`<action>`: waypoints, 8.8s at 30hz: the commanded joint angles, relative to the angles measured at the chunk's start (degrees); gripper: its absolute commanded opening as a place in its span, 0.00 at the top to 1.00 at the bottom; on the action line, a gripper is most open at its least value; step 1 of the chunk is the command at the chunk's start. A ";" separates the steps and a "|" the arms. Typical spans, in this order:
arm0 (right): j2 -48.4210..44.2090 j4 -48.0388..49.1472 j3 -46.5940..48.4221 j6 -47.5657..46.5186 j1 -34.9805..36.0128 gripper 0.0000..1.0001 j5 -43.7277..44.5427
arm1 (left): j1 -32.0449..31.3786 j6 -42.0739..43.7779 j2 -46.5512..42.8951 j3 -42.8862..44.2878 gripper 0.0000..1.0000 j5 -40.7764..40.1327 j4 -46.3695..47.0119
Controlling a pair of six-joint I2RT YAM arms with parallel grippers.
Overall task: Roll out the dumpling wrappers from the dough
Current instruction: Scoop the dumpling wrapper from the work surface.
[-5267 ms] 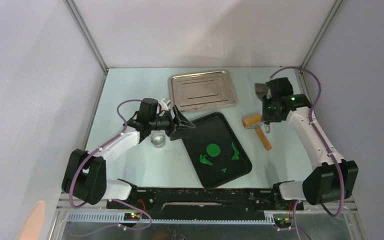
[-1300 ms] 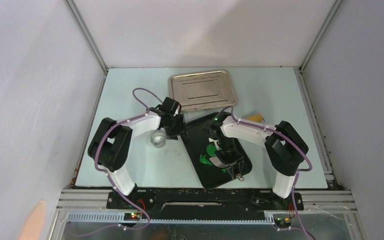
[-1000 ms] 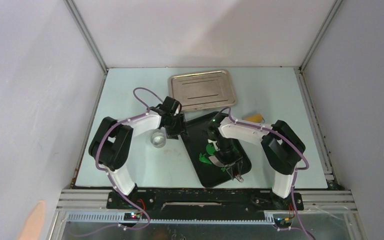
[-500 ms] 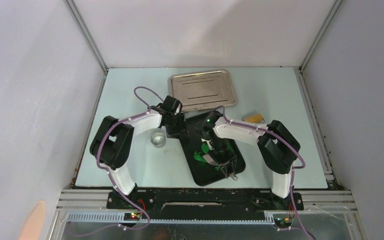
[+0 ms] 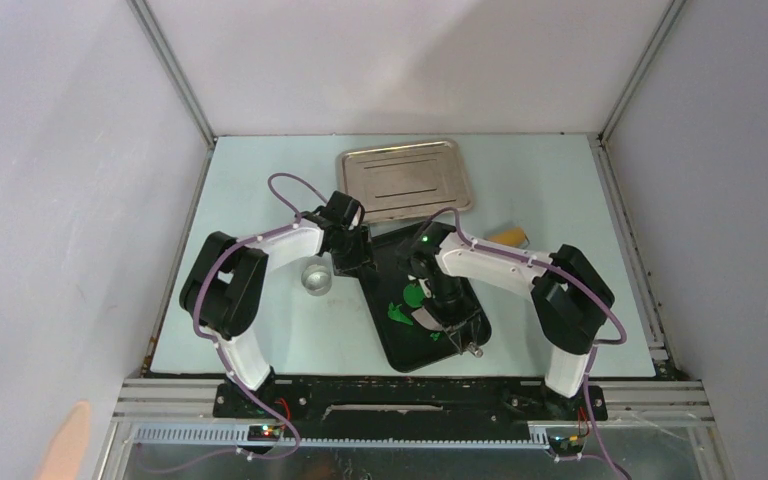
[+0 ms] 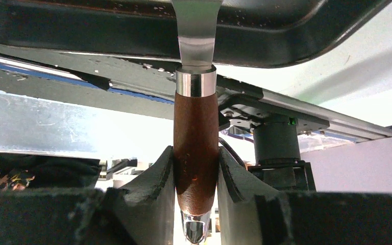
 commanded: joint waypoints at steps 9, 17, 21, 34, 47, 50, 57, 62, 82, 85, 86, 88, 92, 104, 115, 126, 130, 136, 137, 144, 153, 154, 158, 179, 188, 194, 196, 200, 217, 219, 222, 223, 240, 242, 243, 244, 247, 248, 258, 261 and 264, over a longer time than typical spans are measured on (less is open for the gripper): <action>-1.61 -2.79 -1.21 0.11 -1.49 1.00 3.31 | -0.55 1.26 1.17 0.88 0.39 -0.19 -0.03; 1.32 -0.13 -1.22 -0.97 -0.81 1.00 2.25 | -0.55 1.34 1.31 0.93 0.39 -0.14 -0.04; 2.91 0.46 -0.40 -1.45 -0.04 1.00 1.79 | -0.55 1.35 1.32 1.01 0.39 -0.01 -0.12; 6.02 0.50 5.68 -3.24 0.53 1.00 1.63 | -0.58 1.44 2.30 0.84 0.39 0.51 0.31; 9.22 -0.17 11.14 -4.19 2.11 1.00 1.91 | -0.79 1.70 2.86 1.63 0.39 0.74 0.08; 9.84 -0.29 12.58 -4.31 2.71 1.00 1.89 | -0.82 1.70 3.16 1.63 0.39 0.86 0.01; 7.99 1.38 10.85 -2.94 2.28 1.00 0.15 | -0.99 1.61 3.29 1.41 0.39 0.90 0.22; 3.85 3.22 4.03 -0.33 0.89 1.00 -1.09 | -0.99 1.61 3.44 1.30 0.39 0.74 0.06; 0.45 1.99 1.30 3.32 3.20 1.00 -4.43 | -0.99 1.27 3.49 0.84 0.39 0.86 0.84; 1.65 2.38 2.35 3.04 3.09 1.00 -4.58 | -0.99 1.26 3.24 0.69 0.39 0.88 0.89; 1.93 2.57 2.64 3.05 2.82 1.00 -4.60 | -0.99 1.26 3.15 0.57 0.39 0.87 0.93; 2.46 2.69 3.42 3.02 2.21 1.00 -4.48 | -0.99 1.26 3.10 0.42 0.39 0.87 1.09; 3.18 2.96 5.48 2.99 0.73 1.00 -4.29 | -0.99 1.17 3.21 0.32 0.39 1.12 1.27; 6.20 0.92 8.43 1.76 0.78 1.00 -2.27 | -0.99 1.08 3.05 -0.09 0.39 1.24 1.70; 3.00 -2.29 5.34 2.92 2.73 1.00 -2.15 | -0.99 1.11 3.01 -0.27 0.39 1.18 1.83; 1.42 -2.67 2.71 2.70 0.62 1.00 -0.56 | -0.99 1.09 3.10 -0.41 0.39 1.35 2.06; 2.46 -1.82 2.70 2.06 -0.28 1.00 -0.30 | -0.99 1.17 3.02 -0.56 0.39 1.42 2.05; 4.04 -1.00 2.79 0.64 -1.10 1.00 -0.15 | -0.99 1.24 2.83 -0.59 0.39 1.40 1.99; 4.16 -1.07 2.82 0.52 -1.11 1.00 -0.12 | -0.99 1.26 2.91 -0.46 0.39 1.43 2.01; 6.06 -1.51 5.45 -1.05 -1.05 1.00 0.32 | -0.99 1.34 3.18 0.17 0.39 1.57 1.73; 9.34 -2.63 11.28 -2.66 0.11 1.00 0.66 | -0.99 1.26 3.49 0.08 0.39 1.64 1.79; 9.73 -2.66 11.88 -2.68 0.27 1.00 0.60 | -0.99 1.26 3.53 0.12 0.39 1.62 1.77; 10.21 -2.20 13.18 -2.85 0.44 1.00 0.50 | -0.99 1.26 3.62 0.07 0.39 1.75 1.85; 7.28 4.79 11.50 1.82 -0.02 1.00 1.76 | -0.99 1.21 4.14 0.05 0.39 1.93 2.01; 4.55 3.79 13.77 2.66 -0.22 1.00 4.47 | -0.99 1.17 4.22 -0.04 0.39 1.99 2.09; 4.00 2.72 14.63 2.75 -0.25 1.00 4.87 | -0.99 1.13 4.26 -0.04 0.39 2.01 2.05; 3.64 2.65 14.49 2.76 -0.10 1.00 4.81 | -0.99 1.17 4.33 -0.04 0.39 2.06 2.08; 2.82 2.81 13.49 2.93 0.07 1.00 4.67 | -0.99 1.17 4.41 -0.12 0.39 2.10 2.16; -5.83 23.58 -2.46 8.05 4.54 1.00 13.57 | -0.99 1.26 3.89 -0.18 0.39 1.94 2.02; -6.97 25.25 -4.28 8.45 4.94 1.00 14.26 | -0.99 1.26 3.89 -0.06 0.39 1.92 1.89; -7.73 26.84 -6.59 8.91 5.17 1.00 14.62 | -0.99 1.26 3.93 0.13 0.39 1.93 1.76; -7.94 27.46 -7.33 9.05 5.34 1.00 14.48 | -0.99 1.26 3.95 0.13 0.39 1.93 1.77; -16.60 31.16 -10.40 11.50 7.60 1.00 20.98 | -0.99 1.19 4.08 -0.12 0.39 2.04 2.01; -16.81 30.92 -10.48 11.60 7.58 1.00 20.98 | -0.99 1.17 4.06 -0.21 0.39 2.09 1.98; -16.68 30.79 -10.47 11.54 7.64 1.00 20.73 | -0.99 1.19 4.00 -0.22 0.39 2.06 1.95; -16.58 30.63 -10.48 11.55 7.59 1.00 20.66 | -0.99 1.25 3.98 -0.17 0.39 2.02 1.94; -16.35 29.82 -10.49 11.45 8.07 1.00 20.65 | -0.99 1.26 3.83 -0.08 0.39 1.81 1.83; -16.45 29.80 -10.56 11.40 8.27 1.00 20.87 | -0.99 1.26 3.80 -0.10 0.39 1.79 1.80; -18.22 35.61 -14.55 15.05 9.48 1.00 22.73 | -0.99 1.26 3.56 -0.13 0.39 1.75 1.75; -21.06 37.15 -16.89 17.01 10.35 1.00 25.36 | -0.99 1.34 3.53 -0.13 0.39 1.76 1.62; -24.43 39.52 -20.16 18.29 10.53 1.00 26.98 | -0.99 1.35 3.45 -0.13 0.39 1.84 1.69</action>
